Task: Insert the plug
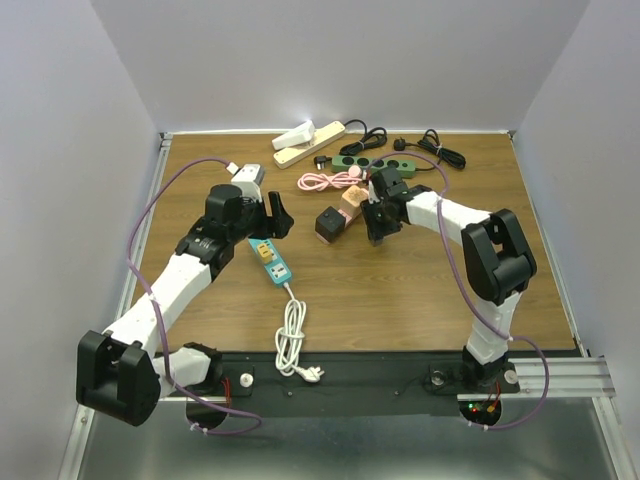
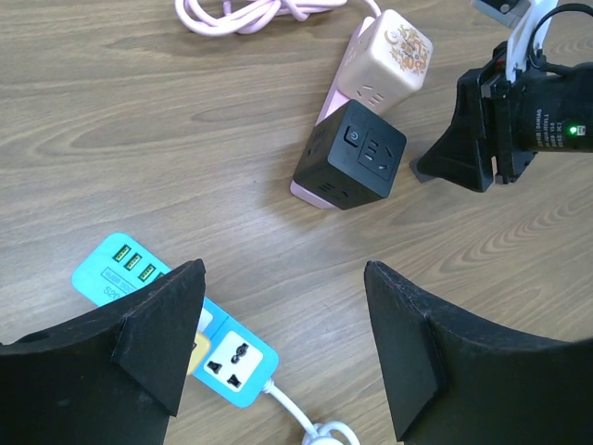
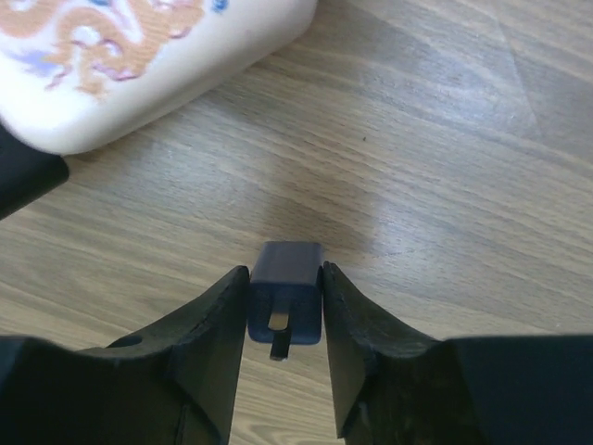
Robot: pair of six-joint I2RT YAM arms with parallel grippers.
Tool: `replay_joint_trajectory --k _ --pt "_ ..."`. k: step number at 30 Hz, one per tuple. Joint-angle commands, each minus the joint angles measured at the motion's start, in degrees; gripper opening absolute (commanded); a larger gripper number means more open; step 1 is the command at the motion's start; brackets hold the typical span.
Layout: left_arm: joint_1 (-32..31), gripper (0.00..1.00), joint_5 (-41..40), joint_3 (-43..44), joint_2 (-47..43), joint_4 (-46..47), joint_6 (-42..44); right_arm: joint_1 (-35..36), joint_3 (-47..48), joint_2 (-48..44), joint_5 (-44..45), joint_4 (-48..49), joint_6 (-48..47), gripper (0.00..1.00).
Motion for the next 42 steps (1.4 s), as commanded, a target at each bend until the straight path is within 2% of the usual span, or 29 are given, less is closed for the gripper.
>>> replay_joint_trajectory --k 1,2,3,7,9,17,19,23,33,37,42 --pt "-0.4 0.79 0.5 -0.3 -2.1 2.1 1.3 -0.3 0.0 0.0 -1.5 2.0 -0.9 0.29" --pt "-0.6 0.79 0.6 -0.3 -2.2 2.2 1.5 -0.3 0.4 -0.2 -1.2 2.0 -0.9 0.12" --pt "-0.8 0.78 0.7 -0.2 -2.3 2.1 1.8 -0.3 0.6 -0.6 -0.9 1.9 -0.7 0.00" --pt "-3.7 0.78 -0.5 -0.4 -4.4 2.2 3.5 -0.5 3.0 -3.7 -3.5 0.0 -0.4 0.00" --pt "-6.3 0.78 -1.1 -0.9 -6.3 3.9 4.3 -1.3 4.4 -5.3 -7.9 -0.9 0.4 0.01" --pt "-10.8 0.84 0.2 -3.8 -12.0 11.2 5.4 -5.1 10.5 -14.7 -35.3 -1.3 8.8 0.01" --pt "-11.0 0.85 1.3 -4.5 -12.6 13.1 5.4 -5.2 11.3 -15.4 -39.4 -1.2 11.6 0.00" --pt "-12.0 0.86 2.7 -5.6 -12.6 18.5 5.5 -5.3 12.2 -15.8 -53.0 1.3 17.1 0.00" --pt "-16.1 0.86 3.4 -4.9 -9.4 28.8 8.5 -5.2 10.1 -18.6 -63.2 12.2 30.9 0.00" --pt "-18.2 0.86 2.7 -3.9 -7.6 30.0 10.3 -5.2 7.1 -19.3 -65.8 20.8 38.5 0.00" --pt "-19.4 0.87 0.9 -4.5 -7.2 33.9 11.0 -5.1 6.2 -19.4 -67.5 22.7 40.2 0.00"
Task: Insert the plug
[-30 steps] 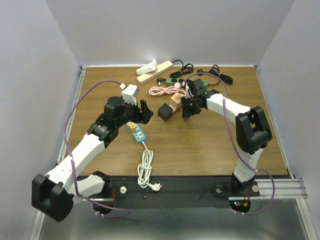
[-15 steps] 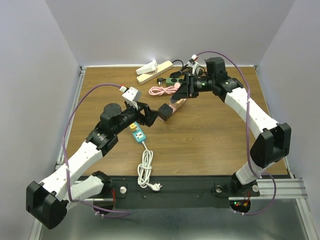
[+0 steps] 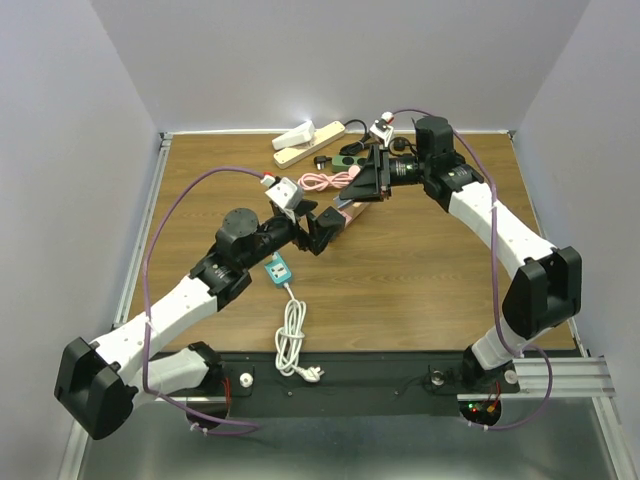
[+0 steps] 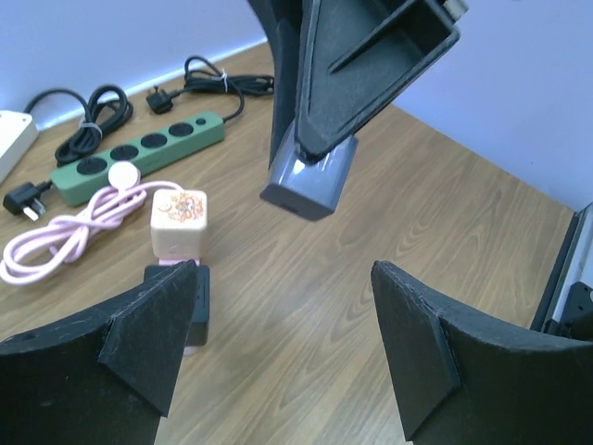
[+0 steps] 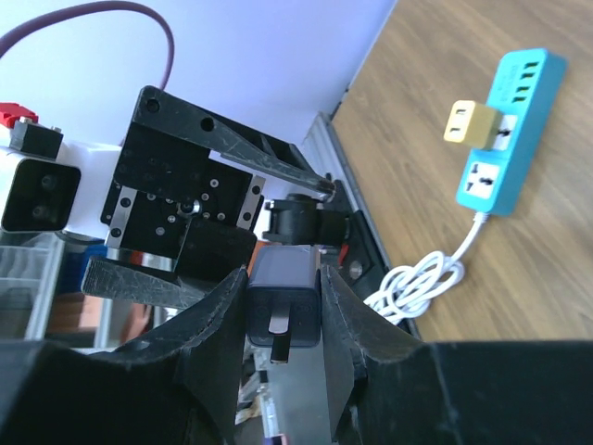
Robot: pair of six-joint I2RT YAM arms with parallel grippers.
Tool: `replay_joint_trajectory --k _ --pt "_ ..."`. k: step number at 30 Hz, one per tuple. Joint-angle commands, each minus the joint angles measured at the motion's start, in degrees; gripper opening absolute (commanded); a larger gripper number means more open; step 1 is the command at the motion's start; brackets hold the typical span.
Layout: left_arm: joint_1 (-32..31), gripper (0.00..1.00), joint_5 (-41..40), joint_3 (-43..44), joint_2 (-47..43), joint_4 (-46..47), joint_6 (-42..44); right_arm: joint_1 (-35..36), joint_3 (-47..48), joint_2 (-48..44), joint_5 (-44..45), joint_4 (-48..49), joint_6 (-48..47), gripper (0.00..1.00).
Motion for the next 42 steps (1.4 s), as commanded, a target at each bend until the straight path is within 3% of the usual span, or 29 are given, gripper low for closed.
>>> replay_joint_trajectory --k 1,27,34,42 --pt "-1.0 0.87 -1.0 1.4 -0.1 7.9 2.1 0.3 0.1 -2.3 -4.3 7.4 4.8 0.00" --pt "-3.0 0.82 -0.7 4.0 3.8 14.7 4.5 0.8 -2.0 -2.9 -5.8 9.4 6.4 0.00" --pt "-3.4 0.68 -1.3 3.2 3.4 17.1 4.4 0.8 -2.8 -3.0 -5.8 9.5 6.5 0.00" --pt "-3.8 0.67 -0.8 3.1 5.5 17.4 4.5 1.0 -2.5 -3.7 -5.9 10.3 7.8 0.00"
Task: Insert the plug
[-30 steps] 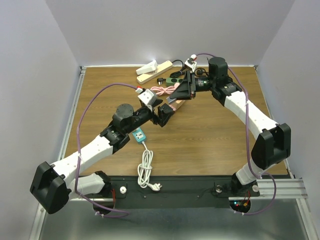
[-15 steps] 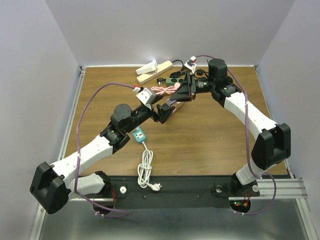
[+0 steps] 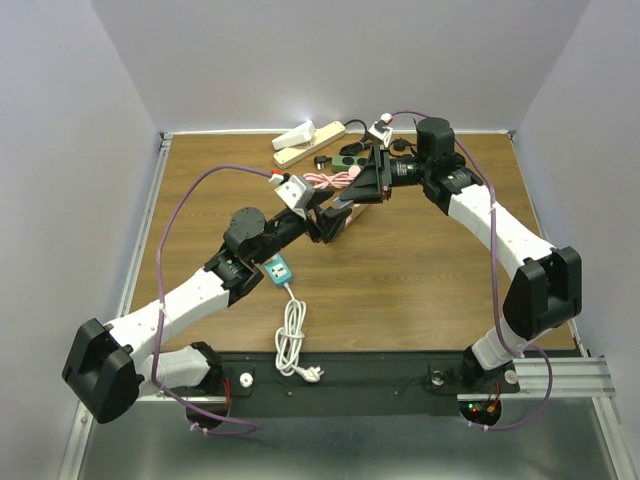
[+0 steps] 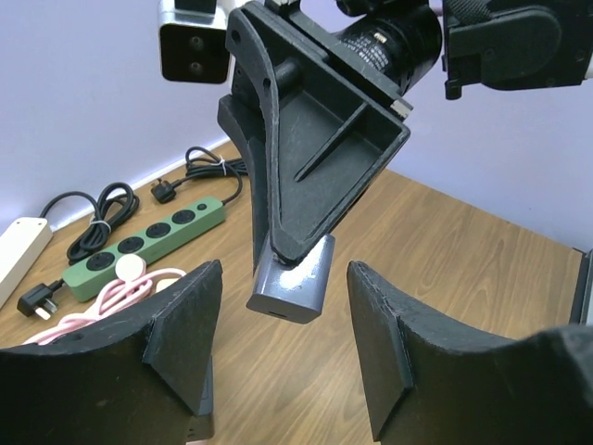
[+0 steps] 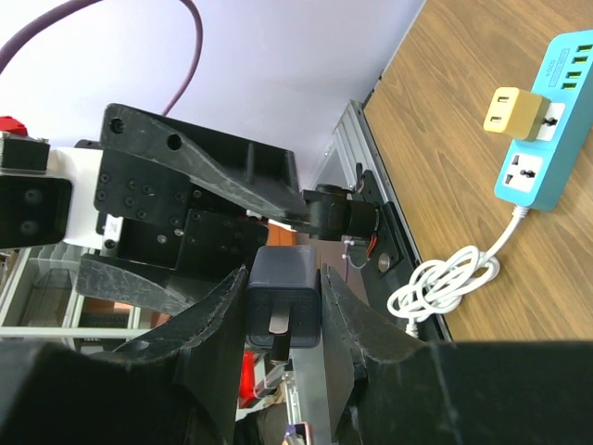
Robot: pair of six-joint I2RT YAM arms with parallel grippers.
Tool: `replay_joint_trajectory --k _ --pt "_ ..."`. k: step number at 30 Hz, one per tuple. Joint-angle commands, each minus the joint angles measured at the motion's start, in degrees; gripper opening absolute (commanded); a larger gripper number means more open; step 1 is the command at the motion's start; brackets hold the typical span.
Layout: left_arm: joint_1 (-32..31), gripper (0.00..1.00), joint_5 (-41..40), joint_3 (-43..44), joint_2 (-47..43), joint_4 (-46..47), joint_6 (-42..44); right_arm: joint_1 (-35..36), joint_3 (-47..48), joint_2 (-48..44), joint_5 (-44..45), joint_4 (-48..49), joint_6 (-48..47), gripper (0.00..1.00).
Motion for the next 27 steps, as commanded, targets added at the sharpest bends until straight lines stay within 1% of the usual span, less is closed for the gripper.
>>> replay_joint_trajectory --k 1,3,4,6,7,9,10,12,16,17,18,19,21,22,23,25,26,27 --pt "-0.7 0.66 0.6 1.9 0.8 3.9 1.1 0.8 -0.2 -3.3 -2.0 3.9 1.3 0.00" --pt "-0.7 0.61 0.6 1.9 1.3 4.4 1.0 0.9 -0.6 -3.5 -2.1 4.2 1.7 0.01" --pt "-0.8 0.52 0.8 2.0 1.6 4.6 1.0 0.8 -0.7 -3.7 -2.1 4.4 1.8 0.00" --pt "-0.8 0.42 2.5 2.6 2.5 4.3 1.1 0.9 -0.9 -3.9 -1.8 4.5 1.9 0.00" --pt "-0.8 0.31 3.5 2.7 2.8 4.1 1.1 0.8 -0.9 -4.0 -1.7 4.6 2.0 0.00" --pt "-0.9 0.20 3.6 2.3 2.8 4.1 1.0 0.8 -1.0 -4.1 -1.4 4.8 1.9 0.00" --pt "-0.9 0.10 3.4 2.0 2.6 4.1 0.9 0.8 -1.0 -3.9 -1.4 5.0 2.0 0.00" --pt "-0.9 0.01 2.6 1.1 1.7 4.3 1.1 0.9 -1.6 -3.9 -1.4 5.0 2.0 0.00" --pt "-0.9 0.00 1.1 -0.2 -0.2 4.6 1.5 0.8 -3.4 -3.7 -1.5 5.0 2.4 0.00" --pt "-1.0 0.00 1.1 -0.3 -0.6 4.5 1.6 0.8 -3.5 -3.7 -1.4 6.7 2.3 0.01" --pt "-0.9 0.00 0.7 -0.5 -0.9 3.7 1.6 0.8 -4.1 -3.6 -1.3 6.7 2.2 0.03" --pt "-0.9 0.00 0.4 -0.5 -1.1 3.0 1.5 0.8 -4.2 -3.6 -0.8 6.7 2.2 0.08" --pt "-0.9 0.00 0.1 -0.3 -2.0 -0.2 1.5 0.7 -4.6 -3.5 0.3 6.8 1.7 0.25" --pt "-0.9 0.00 0.1 -0.4 -2.3 -1.4 1.4 0.7 -4.7 -3.4 0.7 6.8 1.4 0.36" --pt "-1.0 0.00 0.1 -0.7 -2.6 -2.2 1.2 0.7 -4.7 -3.3 1.1 6.8 1.2 0.53" --pt "-1.0 0.00 0.5 -1.9 -3.9 -4.2 0.6 0.6 -4.7 -2.8 2.3 6.9 0.5 0.64" --pt "-1.0 0.00 0.5 -2.3 -4.3 -4.8 0.3 0.6 -4.7 -2.5 2.5 7.0 0.3 0.71" --pt "-0.9 0.00 0.4 -3.1 -5.3 -5.8 0.1 0.5 -4.6 -2.3 2.7 7.0 -0.3 0.73"
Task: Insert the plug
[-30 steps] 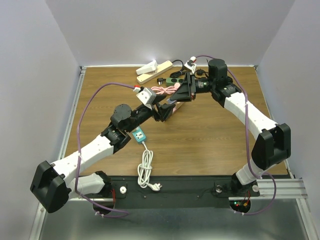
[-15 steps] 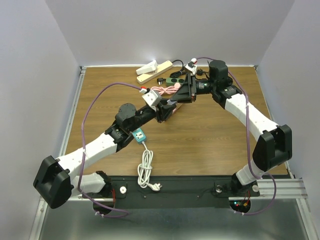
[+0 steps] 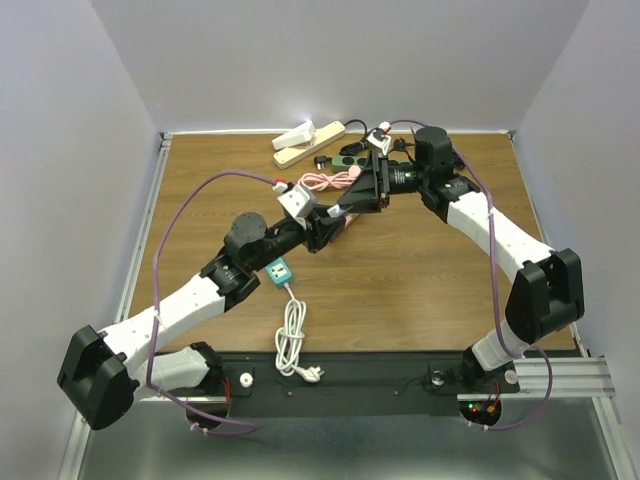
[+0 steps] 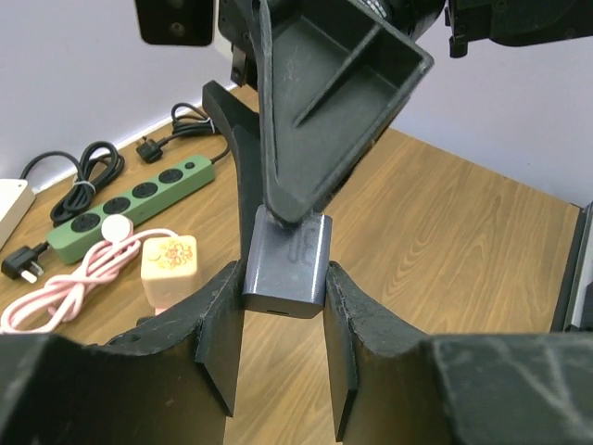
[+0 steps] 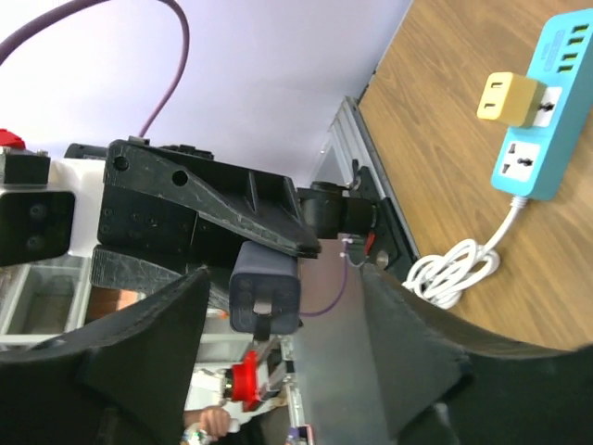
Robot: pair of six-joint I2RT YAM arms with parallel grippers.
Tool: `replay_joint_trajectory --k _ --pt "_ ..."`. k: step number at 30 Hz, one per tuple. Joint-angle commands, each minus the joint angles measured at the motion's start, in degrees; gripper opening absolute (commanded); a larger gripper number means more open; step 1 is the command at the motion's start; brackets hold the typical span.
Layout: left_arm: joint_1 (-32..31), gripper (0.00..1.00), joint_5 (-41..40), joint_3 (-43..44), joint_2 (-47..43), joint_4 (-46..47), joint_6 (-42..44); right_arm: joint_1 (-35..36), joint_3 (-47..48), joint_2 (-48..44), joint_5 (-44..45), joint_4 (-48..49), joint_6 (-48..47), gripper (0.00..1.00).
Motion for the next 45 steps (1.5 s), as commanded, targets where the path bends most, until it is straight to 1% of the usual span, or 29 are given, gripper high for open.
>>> replay_joint_trajectory --k 1,2,4,6,8,9,10,11,12,13,14,15,17,18,20,21,22,23,27,33,40,45 --pt "-0.2 0.00 -0.7 -2.0 -4.4 -0.6 -1.8 -0.3 -0.1 -0.5 2.2 3.3 -2.4 0.75" --pt "-0.2 0.00 -0.9 -2.4 -5.6 -1.0 -2.1 -0.3 -0.3 -0.5 2.6 3.4 -2.9 0.79" --pt "-0.3 0.00 -1.6 -3.4 -6.6 -2.1 -2.7 -0.5 -0.4 0.1 3.5 3.4 -3.4 0.80" --pt "-0.3 0.00 -4.5 -2.6 -7.4 -6.6 -4.1 -0.6 -0.4 0.3 4.8 3.3 -4.9 0.81" --pt "-0.3 0.00 -8.0 -1.3 -7.4 -11.9 -6.3 -1.0 -1.1 0.7 8.0 3.2 -7.9 0.81" --pt "-0.2 0.00 -11.8 -0.8 -7.6 -16.0 -7.2 -1.0 -1.4 0.9 10.6 3.1 -8.9 0.81" --pt "-0.1 0.00 -13.6 -0.7 -8.5 -17.9 -8.4 -0.9 -1.8 1.0 12.1 2.8 -10.8 0.81" --pt "0.0 0.00 -16.1 -0.6 -8.9 -21.6 -9.6 -0.9 -2.2 1.9 13.7 2.6 -11.8 0.81" --pt "0.3 0.00 -19.4 0.2 -9.1 -24.1 -12.2 -0.4 -2.3 2.4 17.8 2.1 -13.3 0.81" --pt "0.8 0.00 -20.9 1.0 -9.0 -26.8 -13.6 0.6 -1.3 3.1 21.0 -4.0 -16.0 0.81" --pt "1.1 0.00 -22.5 2.0 -8.9 -29.6 -15.1 2.0 0.5 4.0 24.9 -7.8 -22.7 0.81" --pt "2.2 0.00 -25.2 4.0 -8.7 -35.2 -18.1 5.5 3.9 6.3 32.3 -13.9 -25.7 0.81" --pt "3.1 0.00 -27.0 6.0 -8.8 -40.0 -20.9 8.2 5.9 8.3 35.3 -15.6 -29.1 0.81" --pt "3.6 0.00 -28.1 6.7 -9.6 -43.8 -21.9 8.8 6.1 9.3 35.5 -15.6 -29.4 0.81" --pt "4.3 0.00 -29.2 8.9 -11.3 -47.2 -25.2 10.1 7.7 11.9 37.3 -15.8 -30.5 0.80" --pt "4.5 0.00 -30.5 10.5 -11.7 -51.0 -26.1 10.7 8.6 12.6 40.7 -16.2 -31.2 0.80" --pt "4.5 0.00 -31.2 11.2 -12.3 -53.0 -27.1 12.1 9.6 13.3 41.7 -16.7 -32.0 0.80" --pt "4.7 0.00 -32.5 12.0 -13.0 -57.0 -28.7 12.8 12.3 15.4 42.2 -18.1 -33.4 0.80" --pt "5.0 0.00 -33.3 15.8 -14.4 -64.6 -31.5 16.8 18.9 21.0 45.1 -21.8 -36.2 0.80" --pt "5.1 0.00 -33.5 17.7 -19.7 -68.5 -35.7 23.6 22.8 26.3 50.9 -22.6 -39.4 0.79" --pt "5.2 0.00 -33.4 17.0 -21.4 -69.9 -37.0 26.2 28.1 30.6 50.3 -22.5 -39.5 0.79" --pt "5.1 0.00 -33.4 16.1 -22.6 -70.0 -37.5 27.7 32.2 33.6 51.8 -22.8 -38.9 0.79"
